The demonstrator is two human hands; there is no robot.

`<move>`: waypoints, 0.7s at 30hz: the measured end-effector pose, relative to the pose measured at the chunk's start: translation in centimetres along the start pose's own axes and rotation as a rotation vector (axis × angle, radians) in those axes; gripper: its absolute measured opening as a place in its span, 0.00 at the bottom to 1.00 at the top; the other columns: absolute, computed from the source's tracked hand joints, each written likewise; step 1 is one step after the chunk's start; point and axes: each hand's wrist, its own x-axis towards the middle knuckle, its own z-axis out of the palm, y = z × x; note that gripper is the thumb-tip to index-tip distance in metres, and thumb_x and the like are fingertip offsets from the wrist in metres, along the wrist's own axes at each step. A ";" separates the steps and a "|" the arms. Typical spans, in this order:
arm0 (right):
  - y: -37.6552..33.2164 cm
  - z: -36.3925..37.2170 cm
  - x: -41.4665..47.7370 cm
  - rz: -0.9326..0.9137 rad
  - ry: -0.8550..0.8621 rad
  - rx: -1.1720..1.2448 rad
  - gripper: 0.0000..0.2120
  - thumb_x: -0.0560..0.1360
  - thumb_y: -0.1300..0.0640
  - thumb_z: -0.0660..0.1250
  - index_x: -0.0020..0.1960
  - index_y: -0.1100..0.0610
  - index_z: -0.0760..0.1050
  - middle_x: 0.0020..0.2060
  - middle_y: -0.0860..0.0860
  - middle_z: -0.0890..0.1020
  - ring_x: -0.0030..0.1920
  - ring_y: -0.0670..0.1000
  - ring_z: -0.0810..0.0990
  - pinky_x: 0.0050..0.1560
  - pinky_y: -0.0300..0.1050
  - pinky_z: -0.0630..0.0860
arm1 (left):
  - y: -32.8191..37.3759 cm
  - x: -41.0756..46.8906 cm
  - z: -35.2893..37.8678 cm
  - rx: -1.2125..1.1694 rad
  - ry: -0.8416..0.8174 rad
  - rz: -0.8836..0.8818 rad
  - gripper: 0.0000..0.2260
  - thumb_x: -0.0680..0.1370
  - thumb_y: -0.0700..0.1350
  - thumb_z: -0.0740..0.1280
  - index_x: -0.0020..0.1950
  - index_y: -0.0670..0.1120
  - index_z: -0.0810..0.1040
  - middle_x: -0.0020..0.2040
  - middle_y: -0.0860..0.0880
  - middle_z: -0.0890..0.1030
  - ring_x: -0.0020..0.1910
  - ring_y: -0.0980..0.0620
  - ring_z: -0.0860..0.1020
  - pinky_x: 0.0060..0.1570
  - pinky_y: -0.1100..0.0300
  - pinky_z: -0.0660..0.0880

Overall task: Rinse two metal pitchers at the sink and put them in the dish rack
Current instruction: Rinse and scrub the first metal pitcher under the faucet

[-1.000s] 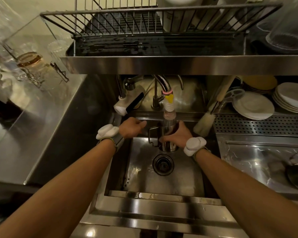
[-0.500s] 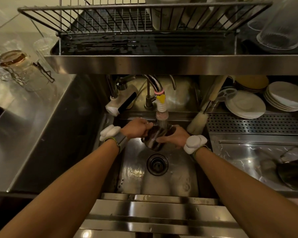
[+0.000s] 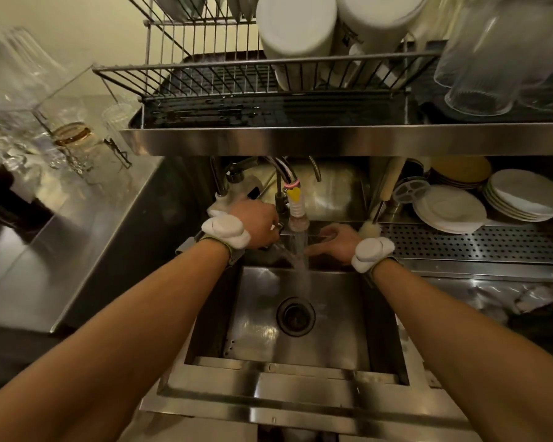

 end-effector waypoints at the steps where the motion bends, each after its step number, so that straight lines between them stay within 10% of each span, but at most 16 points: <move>1: -0.2 -0.3 -0.2 -0.012 0.003 0.006 0.38 0.64 0.50 0.78 0.68 0.61 0.69 0.65 0.57 0.74 0.64 0.57 0.74 0.63 0.49 0.71 | 0.4 -0.2 -0.4 0.064 0.007 0.027 0.11 0.75 0.52 0.65 0.52 0.49 0.82 0.50 0.45 0.83 0.52 0.44 0.80 0.61 0.53 0.66; 9: -0.2 -1.2 -0.2 -0.052 -0.010 -0.013 0.34 0.65 0.50 0.78 0.65 0.61 0.72 0.62 0.57 0.77 0.61 0.56 0.76 0.58 0.47 0.73 | 1.5 -0.2 -0.1 0.231 0.105 0.075 0.12 0.75 0.51 0.63 0.52 0.49 0.81 0.49 0.46 0.84 0.51 0.44 0.80 0.63 0.50 0.62; 21: 2.6 1.6 0.4 0.024 -0.092 0.047 0.36 0.66 0.47 0.77 0.68 0.57 0.67 0.59 0.53 0.77 0.58 0.53 0.77 0.55 0.43 0.75 | 2.1 0.0 6.8 -0.844 -0.032 -0.515 0.18 0.81 0.51 0.58 0.56 0.39 0.79 0.55 0.40 0.81 0.55 0.41 0.79 0.52 0.55 0.72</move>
